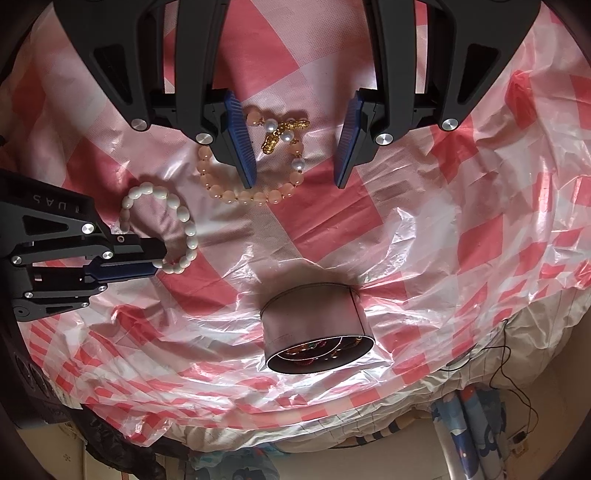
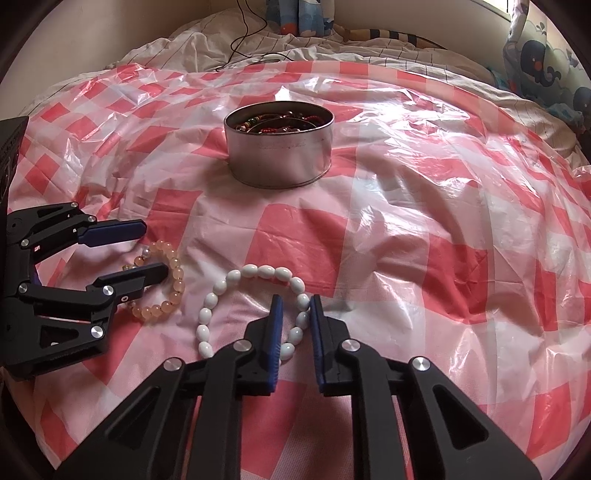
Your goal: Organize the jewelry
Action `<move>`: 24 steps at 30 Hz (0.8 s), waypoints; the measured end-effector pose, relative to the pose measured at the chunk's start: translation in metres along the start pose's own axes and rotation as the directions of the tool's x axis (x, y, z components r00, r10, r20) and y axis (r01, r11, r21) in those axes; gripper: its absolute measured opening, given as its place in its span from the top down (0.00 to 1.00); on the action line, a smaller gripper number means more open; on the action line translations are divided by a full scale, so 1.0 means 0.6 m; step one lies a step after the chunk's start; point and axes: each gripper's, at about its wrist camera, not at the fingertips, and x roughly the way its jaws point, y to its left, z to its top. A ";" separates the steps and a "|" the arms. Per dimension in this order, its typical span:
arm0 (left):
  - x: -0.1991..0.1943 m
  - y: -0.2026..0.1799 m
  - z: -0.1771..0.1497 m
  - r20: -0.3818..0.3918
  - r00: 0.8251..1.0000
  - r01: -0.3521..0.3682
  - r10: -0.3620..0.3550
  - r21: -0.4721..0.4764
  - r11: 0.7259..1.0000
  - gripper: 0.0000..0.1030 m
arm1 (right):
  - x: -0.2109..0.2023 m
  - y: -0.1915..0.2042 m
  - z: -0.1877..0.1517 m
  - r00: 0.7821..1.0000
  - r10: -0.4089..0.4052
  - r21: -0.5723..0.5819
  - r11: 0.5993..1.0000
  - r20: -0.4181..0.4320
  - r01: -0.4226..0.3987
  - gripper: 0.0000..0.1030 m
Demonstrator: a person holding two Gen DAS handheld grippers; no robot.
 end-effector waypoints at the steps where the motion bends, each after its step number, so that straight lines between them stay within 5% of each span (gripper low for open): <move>1: -0.001 -0.001 0.000 0.002 1.000 0.010 -0.010 0.004 1.000 0.67 | -0.001 0.001 0.000 1.000 -0.001 -0.003 1.000 0.002 0.001 0.92; 2: -0.001 -0.003 0.000 -0.001 1.000 0.029 -0.029 0.007 1.000 0.81 | -0.001 0.002 0.000 1.000 -0.002 -0.005 1.000 0.005 0.002 0.92; 4: -0.002 -0.009 0.000 -0.001 0.999 0.036 -0.036 0.021 0.999 0.93 | -0.004 0.002 0.000 1.000 -0.004 -0.003 1.000 0.014 0.005 0.92; 24: -0.033 0.043 0.010 0.082 0.988 0.144 -0.134 -0.125 0.982 0.94 | -0.048 -0.025 0.018 0.988 0.070 0.082 0.993 0.136 -0.081 0.92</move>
